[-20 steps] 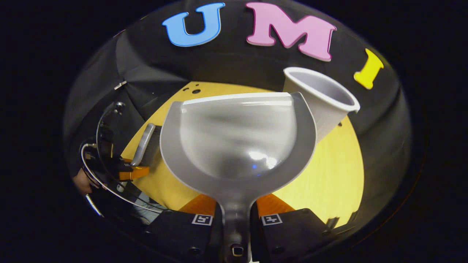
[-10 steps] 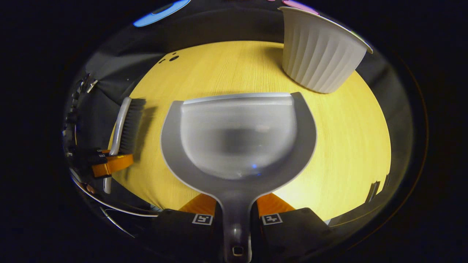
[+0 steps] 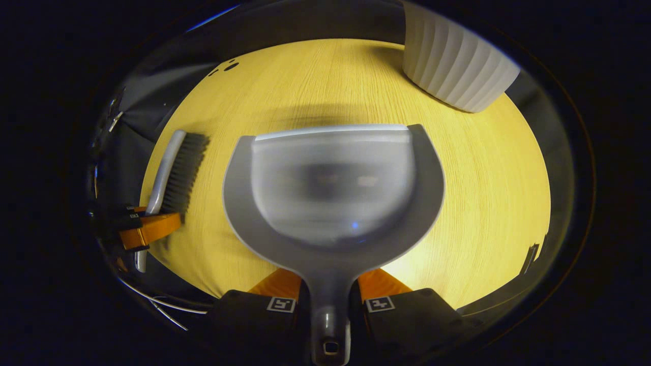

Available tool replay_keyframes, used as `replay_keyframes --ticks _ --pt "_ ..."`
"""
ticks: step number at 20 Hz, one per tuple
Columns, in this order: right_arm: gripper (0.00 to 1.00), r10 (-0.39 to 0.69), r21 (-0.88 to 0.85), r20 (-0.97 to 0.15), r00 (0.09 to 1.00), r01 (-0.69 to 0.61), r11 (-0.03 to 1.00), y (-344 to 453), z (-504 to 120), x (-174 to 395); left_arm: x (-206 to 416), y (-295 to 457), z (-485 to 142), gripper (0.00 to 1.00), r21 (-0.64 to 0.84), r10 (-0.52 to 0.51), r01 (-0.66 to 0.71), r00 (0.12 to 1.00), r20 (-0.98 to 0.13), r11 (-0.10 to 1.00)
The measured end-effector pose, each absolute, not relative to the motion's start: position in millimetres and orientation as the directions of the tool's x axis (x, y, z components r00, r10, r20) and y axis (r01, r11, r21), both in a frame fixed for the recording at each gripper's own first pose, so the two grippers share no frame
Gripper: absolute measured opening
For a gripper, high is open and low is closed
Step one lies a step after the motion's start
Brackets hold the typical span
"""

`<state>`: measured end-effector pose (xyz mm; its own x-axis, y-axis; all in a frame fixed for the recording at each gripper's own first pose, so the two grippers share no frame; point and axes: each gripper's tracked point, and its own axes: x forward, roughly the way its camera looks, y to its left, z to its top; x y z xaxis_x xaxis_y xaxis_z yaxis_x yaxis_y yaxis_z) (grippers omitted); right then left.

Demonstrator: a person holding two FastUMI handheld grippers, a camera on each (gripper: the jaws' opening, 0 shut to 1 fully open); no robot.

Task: Pick up the small broom and dustpan from the desktop, sweep the trash into the dustpan with the broom, and then empty the trash into the garbage bin.

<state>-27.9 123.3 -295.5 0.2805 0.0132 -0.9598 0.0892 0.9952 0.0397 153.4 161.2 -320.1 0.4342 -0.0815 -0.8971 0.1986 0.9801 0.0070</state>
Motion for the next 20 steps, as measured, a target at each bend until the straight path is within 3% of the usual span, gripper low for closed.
replay_keyframes --ticks 4,5,6,8,10,11,12,15,16,20 --pt "0.37 0.028 0.056 -0.963 0.267 0.098 0.994 127.2 -291.2 -27.3 151.4 156.6 -318.5 0.3 0.027 -0.069 0.205 0.446 -0.892 0.978" --pt "0.41 0.036 0.067 -0.96 0.277 0.103 0.992 128.9 -289.9 -25.7 151.8 155.5 -317.4 0.24 0.033 -0.065 0.206 0.453 -0.889 0.978" --pt "0.43 0.05 0.085 -0.957 0.287 0.111 0.99 130.2 -287.7 -21.9 152.1 153.5 -315.9 0.29 0.035 -0.065 0.207 0.458 -0.887 0.978" --pt "0.66 0.094 0.14 -0.949 0.301 0.134 0.981 135.8 -281.3 -20.0 150.0 148.4 -314.0 0.4 0.028 -0.073 0.207 0.466 -0.882 0.978" --pt "0.84 0.102 0.16 -0.94 0.326 0.155 0.975 137.1 -271.4 -16.4 145.0 142.8 -310.9 0.69 0.009 -0.09 0.204 0.471 -0.878 0.979" --pt "0.99 0.104 0.165 -0.935 0.339 0.157 0.974 136.2 -263.7 -16.6 141.7 140.2 -308.8 0.84 -0.001 -0.097 0.198 0.473 -0.876 0.98" --pt "0.99 0.105 0.168 -0.929 0.354 0.151 0.974 135.0 -257.2 -15.6 136.9 138.6 -306.8 0.99 -0.006 -0.1 0.195 0.478 -0.873 0.981" --pt "0.99 0.094 0.161 -0.9 0.426 0.124 0.979 130.8 -231.6 -9.8 128.1 138.0 -287.1 0.92 -0.01 -0.103 0.181 0.511 -0.853 0.983" --pt "1.0 0.093 0.163 -0.882 0.461 0.114 0.98 129.4 -218.6 -6.7 126.8 138.6 -276.4 0.96 -0.006 -0.101 0.177 0.531 -0.841 0.984" --pt "0.99 0.07 0.165 -0.785 0.615 0.1 0.981 114.6 -160.8 5.9 124.4 134.7 -215.3 0.96 0.015 -0.108 0.18 0.654 -0.749 0.984"
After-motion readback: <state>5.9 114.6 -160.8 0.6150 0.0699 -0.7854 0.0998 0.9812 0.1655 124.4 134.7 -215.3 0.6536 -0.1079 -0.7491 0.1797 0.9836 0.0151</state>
